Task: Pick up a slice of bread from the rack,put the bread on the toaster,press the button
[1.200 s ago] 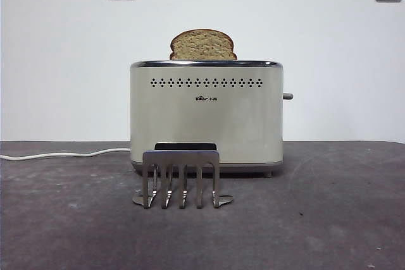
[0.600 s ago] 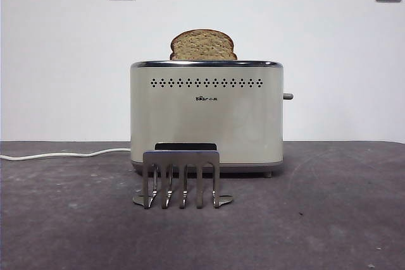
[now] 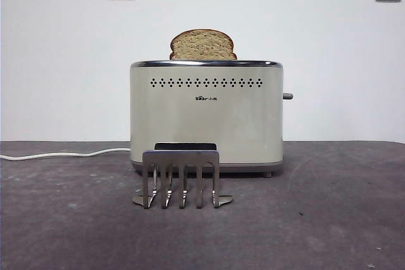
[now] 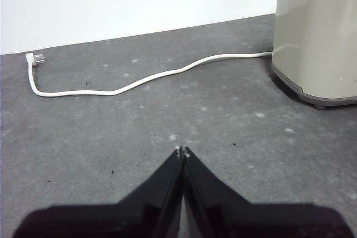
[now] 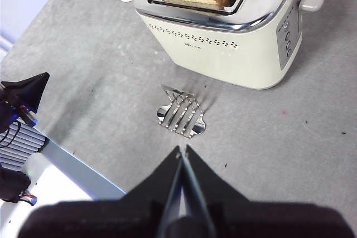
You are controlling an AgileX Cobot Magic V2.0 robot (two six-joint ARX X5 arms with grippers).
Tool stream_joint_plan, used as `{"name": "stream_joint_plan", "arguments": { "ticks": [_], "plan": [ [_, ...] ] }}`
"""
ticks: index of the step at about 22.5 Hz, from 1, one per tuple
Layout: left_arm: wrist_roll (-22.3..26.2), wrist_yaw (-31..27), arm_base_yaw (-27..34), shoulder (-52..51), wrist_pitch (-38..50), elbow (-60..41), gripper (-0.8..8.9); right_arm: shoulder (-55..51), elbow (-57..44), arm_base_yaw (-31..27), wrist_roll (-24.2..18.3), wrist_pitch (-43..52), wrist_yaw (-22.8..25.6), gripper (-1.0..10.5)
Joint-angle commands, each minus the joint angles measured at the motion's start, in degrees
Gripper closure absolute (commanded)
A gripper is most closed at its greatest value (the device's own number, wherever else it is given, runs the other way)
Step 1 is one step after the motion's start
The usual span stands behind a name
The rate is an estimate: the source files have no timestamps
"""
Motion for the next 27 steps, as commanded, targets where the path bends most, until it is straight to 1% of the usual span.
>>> {"name": "stream_joint_plan", "arguments": {
  "ticks": [1,6,7,8,10,11,13,17,19,23,27],
  "plan": [
    [-0.42,-0.2,0.15,-0.11,0.0,-0.76,8.16,-0.02,-0.22,0.02,-0.63,0.2,-0.02,9.5],
    [-0.42,-0.2,0.15,-0.11,0.0,-0.74,8.16,-0.02,-0.22,0.0,-0.81,0.2,0.0,9.5],
    [-0.42,-0.2,0.15,-0.11,0.0,-0.74,8.16,-0.07,-0.22,-0.24,-3.13,0.44,0.5,9.5],
    [-0.42,-0.2,0.15,-0.11,0.0,-0.74,8.16,-0.87,-0.26,-0.83,-4.55,0.55,2.05,9.5],
    [-0.42,-0.2,0.15,-0.11,0.0,-0.76,8.16,-4.07,-1.29,-2.78,-4.46,4.17,4.39,9.5],
    [-0.42,-0.2,0.15,-0.11,0.0,-0.74,8.16,-6.43,-2.71,-3.58,-3.48,8.0,4.24,9.5],
    [-0.42,-0.2,0.15,-0.11,0.0,-0.76,8.16,-11.87,-7.96,-4.57,-0.87,17.14,4.48,9.5],
    [-0.42,-0.2,0.15,-0.11,0.0,-0.76,8.16,-23.32,-25.35,-5.29,-0.61,35.23,5.2,9.5],
    [-0.42,-0.2,0.15,-0.11,0.0,-0.76,8.16,-28.68,-34.8,-5.29,0.39,42.45,8.74,9.5],
    [-0.42,-0.2,0.15,-0.11,0.0,-0.76,8.16,-35.5,-47.12,-5.27,3.82,51.8,13.11,9.5],
    [-0.42,-0.2,0.15,-0.11,0.0,-0.74,8.16,-41.81,-56.48,-5.22,5.55,56.63,19.67,9.5]
  ]
}}
